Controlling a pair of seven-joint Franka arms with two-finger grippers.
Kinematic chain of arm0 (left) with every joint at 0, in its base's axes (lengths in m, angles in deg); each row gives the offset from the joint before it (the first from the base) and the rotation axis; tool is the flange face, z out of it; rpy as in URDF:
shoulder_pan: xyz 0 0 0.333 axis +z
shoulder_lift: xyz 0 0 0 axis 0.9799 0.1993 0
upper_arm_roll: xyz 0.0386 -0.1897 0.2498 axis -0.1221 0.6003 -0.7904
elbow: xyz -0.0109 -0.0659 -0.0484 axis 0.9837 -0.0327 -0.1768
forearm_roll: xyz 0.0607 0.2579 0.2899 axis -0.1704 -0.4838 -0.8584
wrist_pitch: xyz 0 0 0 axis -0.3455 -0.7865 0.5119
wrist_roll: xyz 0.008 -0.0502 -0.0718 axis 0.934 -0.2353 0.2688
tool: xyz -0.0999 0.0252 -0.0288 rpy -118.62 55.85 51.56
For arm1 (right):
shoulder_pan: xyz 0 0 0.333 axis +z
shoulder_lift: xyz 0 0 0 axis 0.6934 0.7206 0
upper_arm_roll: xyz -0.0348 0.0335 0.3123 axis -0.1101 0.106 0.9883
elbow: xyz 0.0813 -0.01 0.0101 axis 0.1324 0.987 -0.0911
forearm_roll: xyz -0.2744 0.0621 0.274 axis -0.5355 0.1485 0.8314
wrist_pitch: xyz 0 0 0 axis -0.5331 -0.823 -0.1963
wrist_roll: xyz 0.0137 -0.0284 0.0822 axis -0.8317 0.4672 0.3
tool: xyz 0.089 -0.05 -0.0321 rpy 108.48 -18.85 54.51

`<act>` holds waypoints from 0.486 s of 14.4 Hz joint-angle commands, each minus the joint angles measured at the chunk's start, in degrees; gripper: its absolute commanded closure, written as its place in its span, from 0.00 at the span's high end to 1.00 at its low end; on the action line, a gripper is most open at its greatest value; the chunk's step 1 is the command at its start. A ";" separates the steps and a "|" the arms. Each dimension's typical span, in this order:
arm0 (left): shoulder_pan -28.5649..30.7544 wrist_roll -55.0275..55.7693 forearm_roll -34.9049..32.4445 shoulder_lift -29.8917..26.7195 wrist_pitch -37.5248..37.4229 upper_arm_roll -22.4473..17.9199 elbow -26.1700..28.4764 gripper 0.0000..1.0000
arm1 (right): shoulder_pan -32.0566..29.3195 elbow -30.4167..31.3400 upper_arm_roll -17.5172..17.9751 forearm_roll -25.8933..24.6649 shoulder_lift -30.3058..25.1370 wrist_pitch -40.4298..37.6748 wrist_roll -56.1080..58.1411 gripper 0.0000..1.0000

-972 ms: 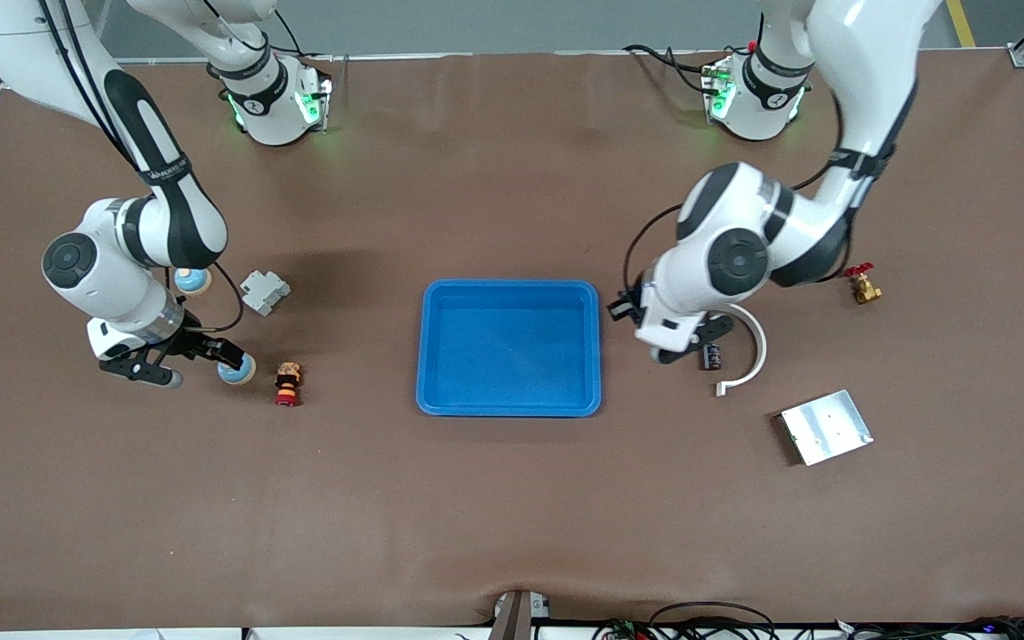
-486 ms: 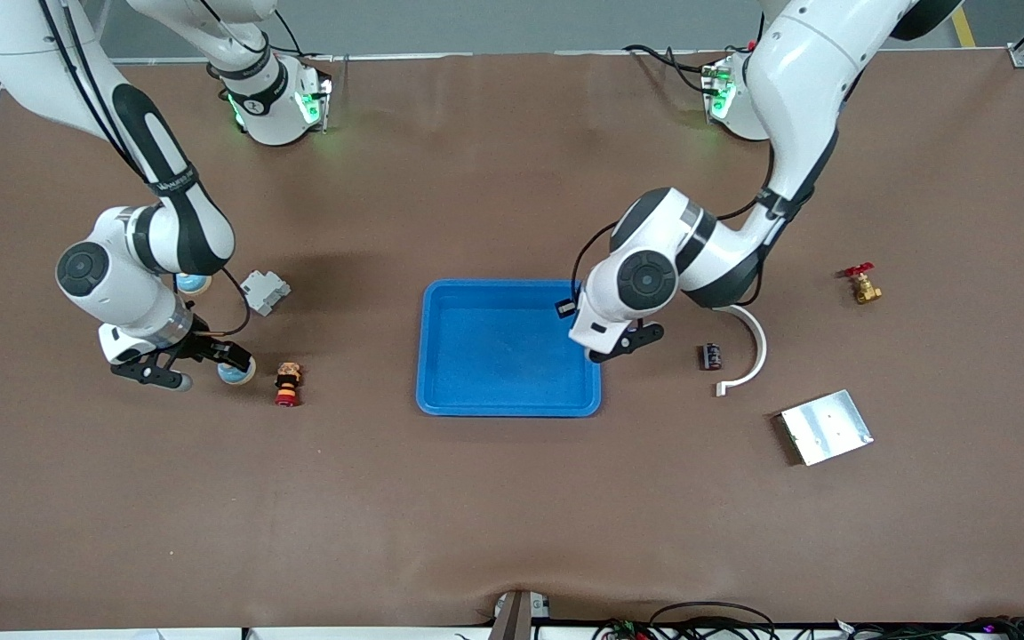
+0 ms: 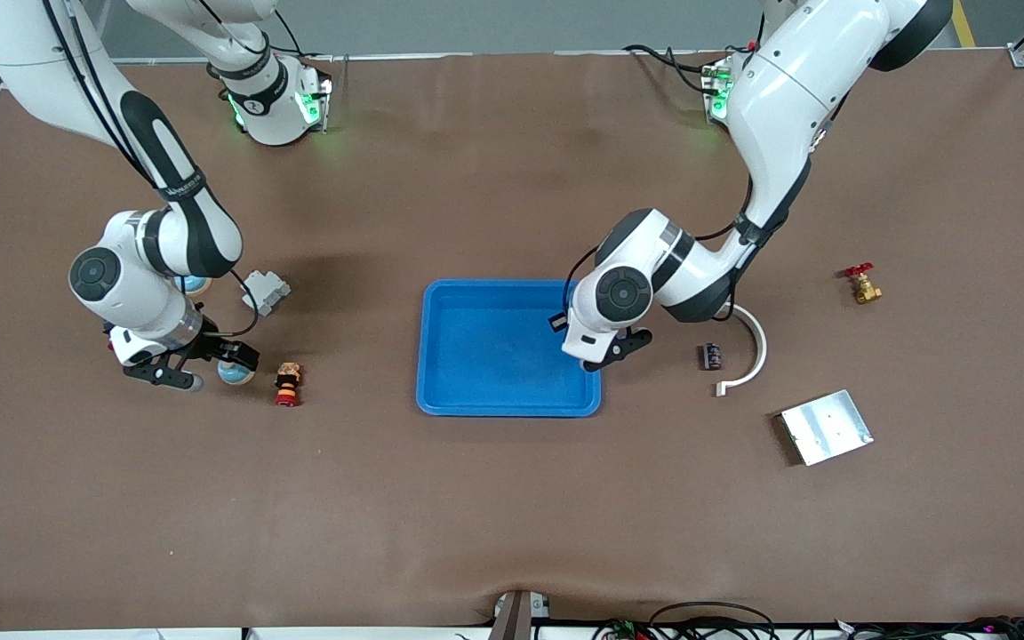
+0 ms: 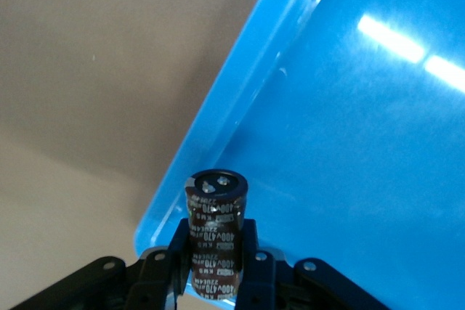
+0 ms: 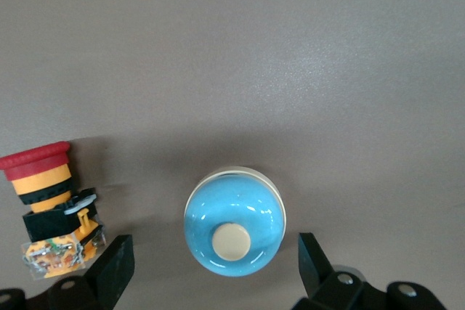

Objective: Place electrolytic capacitor and blue bell in tray
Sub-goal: 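Carry the capacitor toward the tray while the right gripper grasps the bell, then lower the capacitor into the blue tray and open the left gripper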

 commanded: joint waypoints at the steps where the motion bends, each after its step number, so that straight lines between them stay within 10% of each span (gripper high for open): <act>1: -1.45 8.88 -0.99 -0.07 1.64 -0.27 -1.15 0.14 | 0.37 -0.81 -0.18 -0.63 1.52 0.45 -0.35 1.00; 7: -2.77 12.85 -1.08 0.81 1.65 -0.27 -1.15 0.14 | 0.37 -0.72 -0.09 -0.63 3.11 1.85 -0.43 1.00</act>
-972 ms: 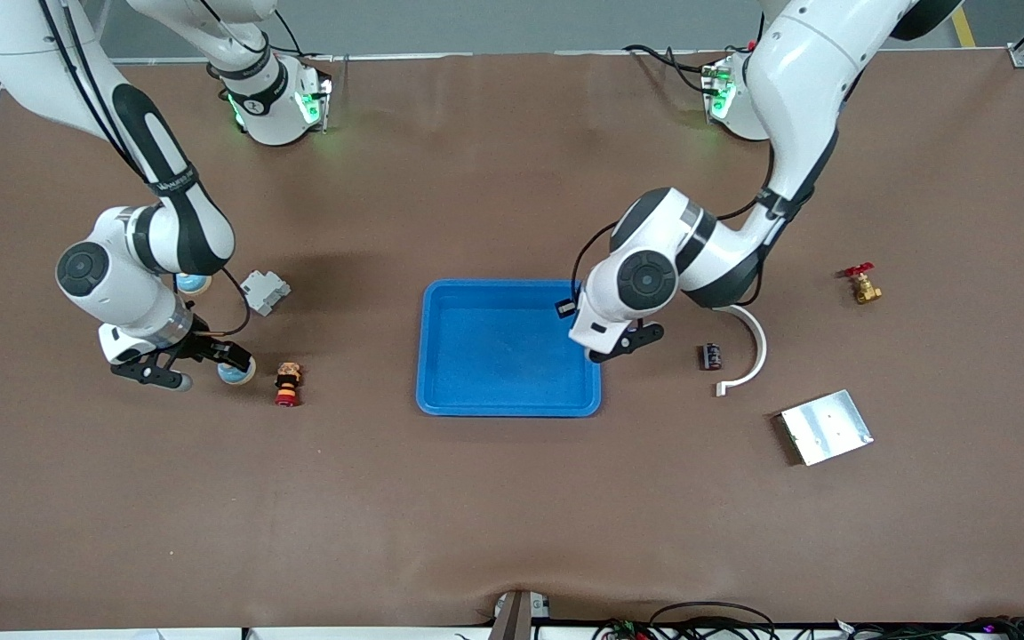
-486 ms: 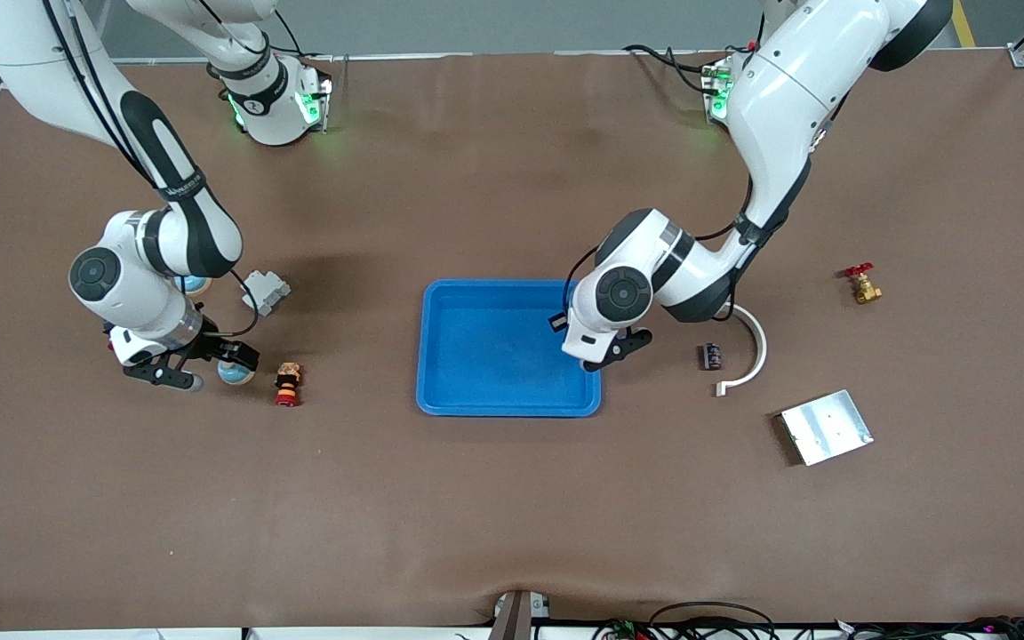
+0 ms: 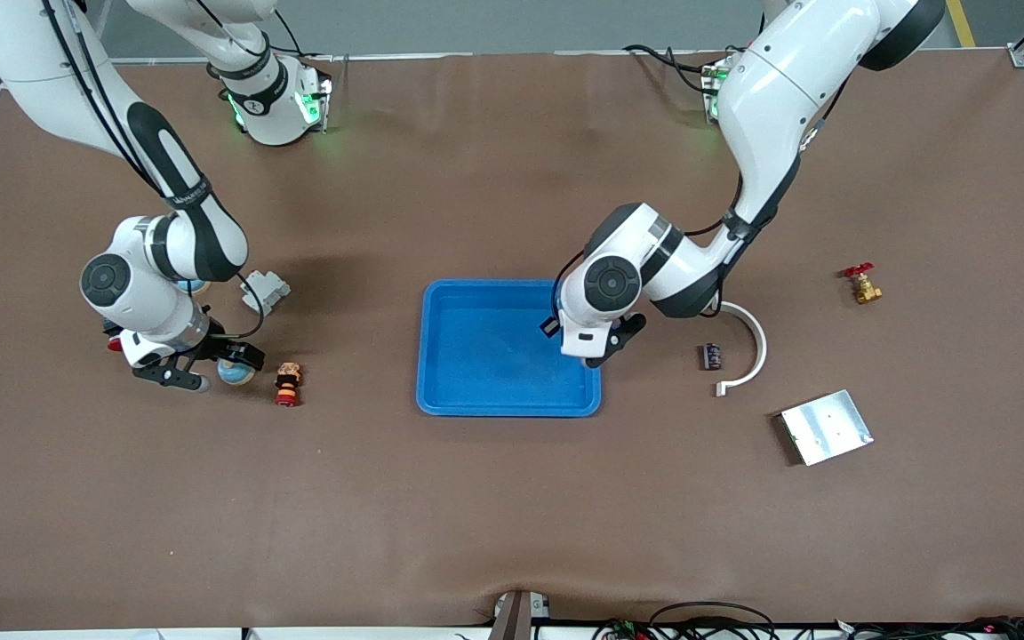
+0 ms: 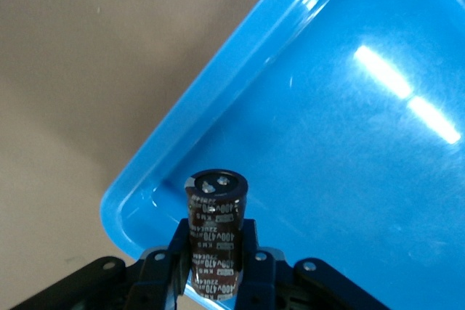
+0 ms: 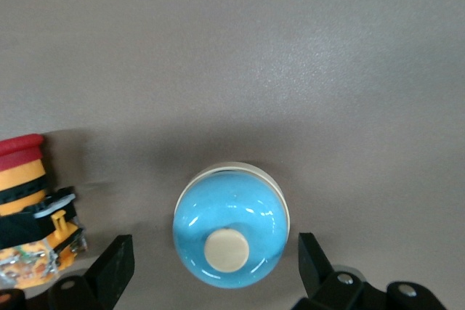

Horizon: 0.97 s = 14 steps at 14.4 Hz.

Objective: Place electrolytic capacitor and blue bell in tray
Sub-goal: 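Lower the capacitor into the blue tray and open the left gripper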

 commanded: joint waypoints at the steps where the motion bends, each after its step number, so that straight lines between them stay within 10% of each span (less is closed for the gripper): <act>1: -0.98 2.21 -1.16 0.64 0.28 -0.28 -0.67 0.14 | 0.36 -0.79 -0.10 -0.63 0.60 0.25 -0.52 1.00; 5: -1.42 2.22 -1.42 1.25 0.54 -0.28 -0.58 0.14 | 0.36 -0.88 -0.18 -0.63 0.51 0.25 -0.43 1.00; 10: -1.33 2.22 -1.51 1.69 0.63 -0.37 -0.58 0.18 | 0.28 -1.23 -0.18 -0.89 0.25 -0.10 0.44 0.33; 11: -1.24 2.22 -1.51 1.69 0.63 -0.37 -0.58 0.18 | 0.28 -1.23 -0.10 -1.33 0.07 -0.28 0.62 0.02; 14: -1.15 2.22 -1.51 1.87 0.71 -0.46 -0.58 0.33 | 0.10 -1.50 -0.10 -1.34 -0.37 -0.89 0.62 0.00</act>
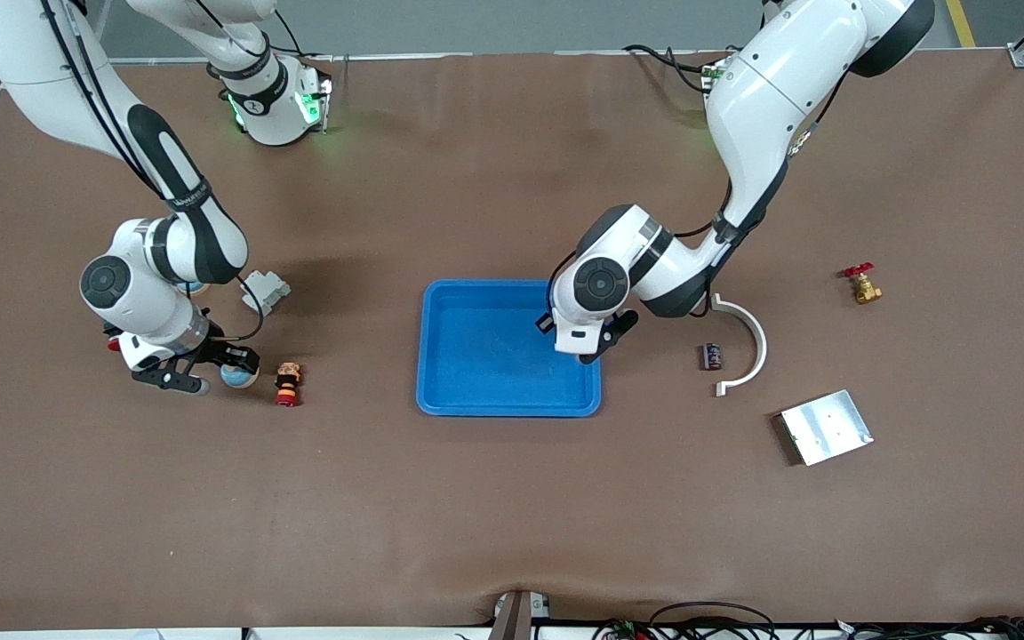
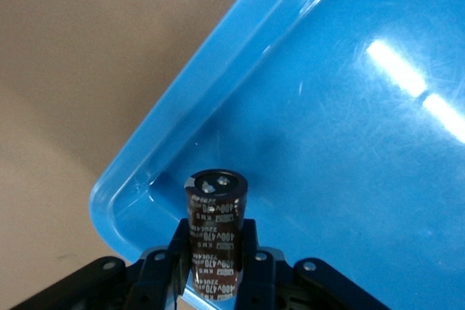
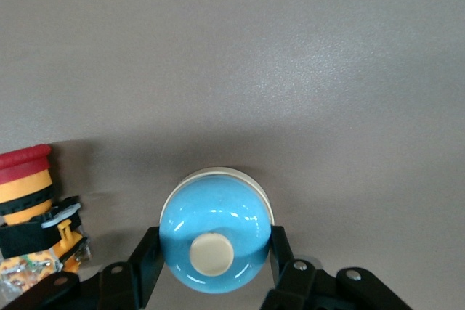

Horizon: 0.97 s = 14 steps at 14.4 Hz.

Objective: Place electrolytic capacitor and blue bell in tray
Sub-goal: 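Lower the capacitor into the blue tray and open the left gripper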

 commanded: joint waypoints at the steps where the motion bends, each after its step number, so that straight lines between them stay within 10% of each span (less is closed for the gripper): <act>1: -0.30 1.50 -1.44 0.26 0.49 -0.18 -0.58 0.44 | 0.27 -0.56 -0.10 -0.63 -1.53 -2.18 -0.14 0.00; 8: 0.22 0.36 -1.96 -0.52 0.14 -0.10 -0.67 1.00 | 2.11 -0.65 0.34 -0.63 -13.56 -17.37 -2.42 0.00; 14: 2.07 -1.48 -2.40 -2.11 -3.73 -0.10 -5.76 1.00 | 5.45 -0.65 0.34 -0.72 -22.89 -25.74 -7.17 0.00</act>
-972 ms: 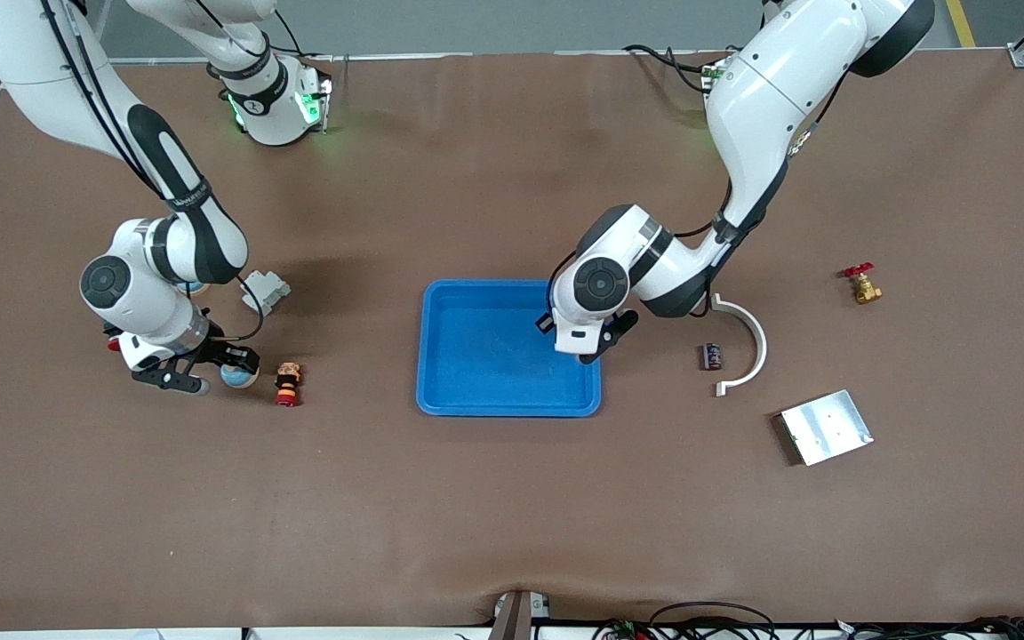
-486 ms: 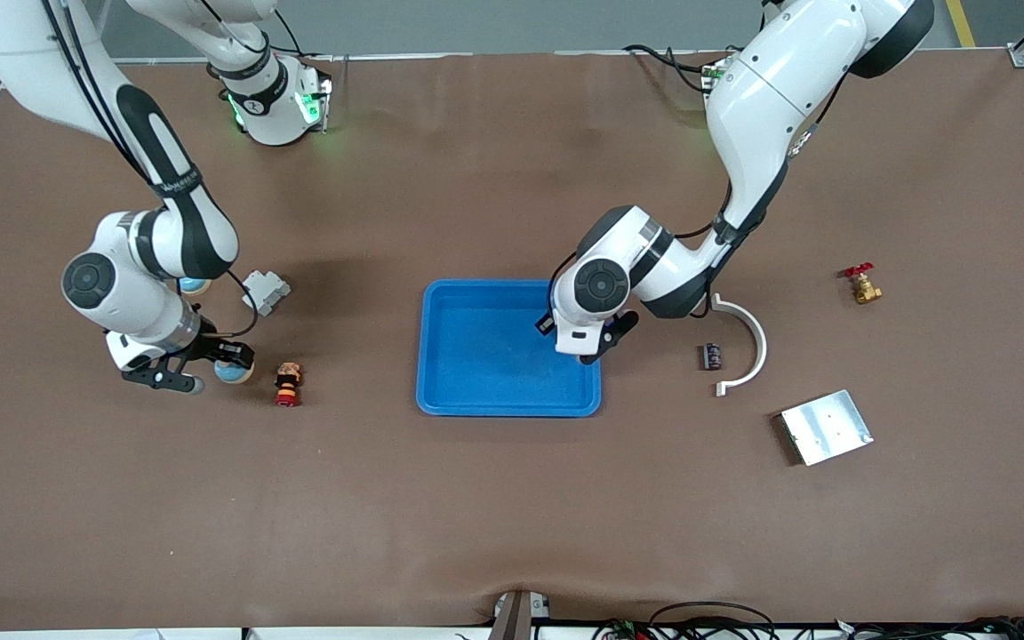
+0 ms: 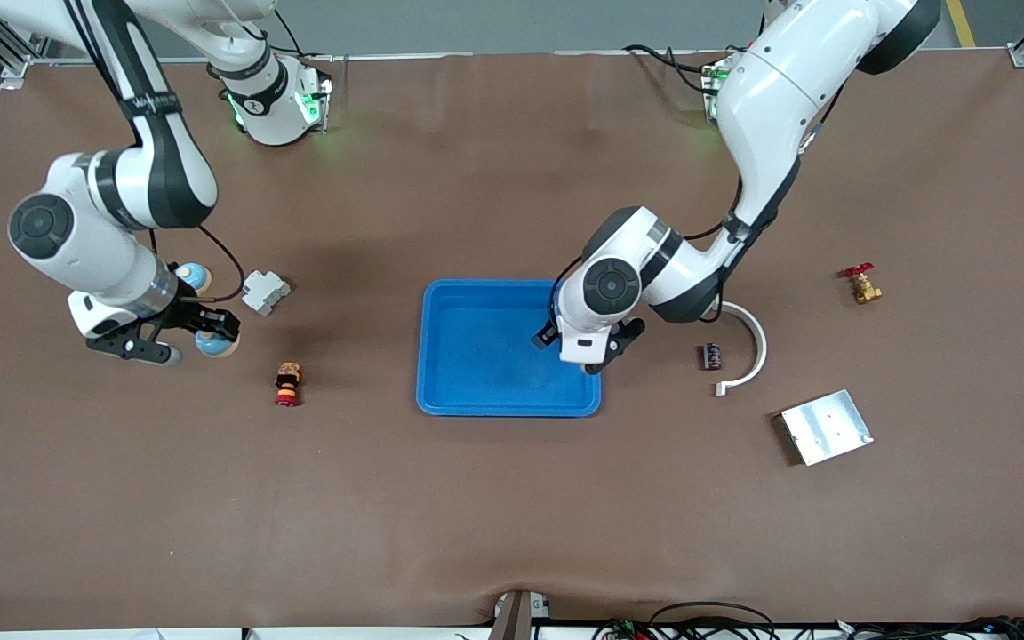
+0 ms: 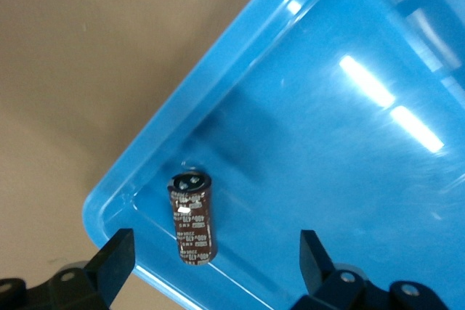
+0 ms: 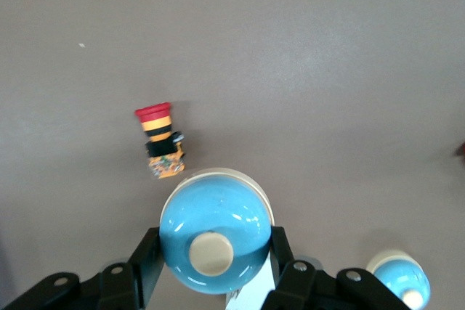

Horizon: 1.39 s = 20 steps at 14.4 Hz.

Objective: Place electrolytic capacitor and blue bell in tray
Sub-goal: 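Lower the capacitor into the blue tray and open the left gripper, then move the left gripper to the second capacitor while the right carries the bell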

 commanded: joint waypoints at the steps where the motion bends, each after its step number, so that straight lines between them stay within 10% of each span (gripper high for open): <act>1: 0.99 -1.45 -2.14 -0.91 -2.79 -0.05 -2.00 1.00 | 2.13 1.44 -0.23 -0.73 -3.69 -1.88 -2.97 0.00; 6: 5.12 -21.91 -6.10 -3.54 -13.60 0.04 -1.74 1.00 | 5.82 1.35 -0.14 -0.91 -4.05 -1.80 -9.11 0.00; 13: 11.53 -30.79 -9.44 -5.21 -12.81 0.30 -0.26 1.00 | 11.55 1.00 -0.06 -6.72 -3.43 -0.39 -21.60 0.00; 20: 16.28 -39.52 -11.89 -12.59 -3.45 0.39 12.73 1.00 | 18.39 0.91 -0.06 -6.54 -1.94 1.01 -32.40 0.00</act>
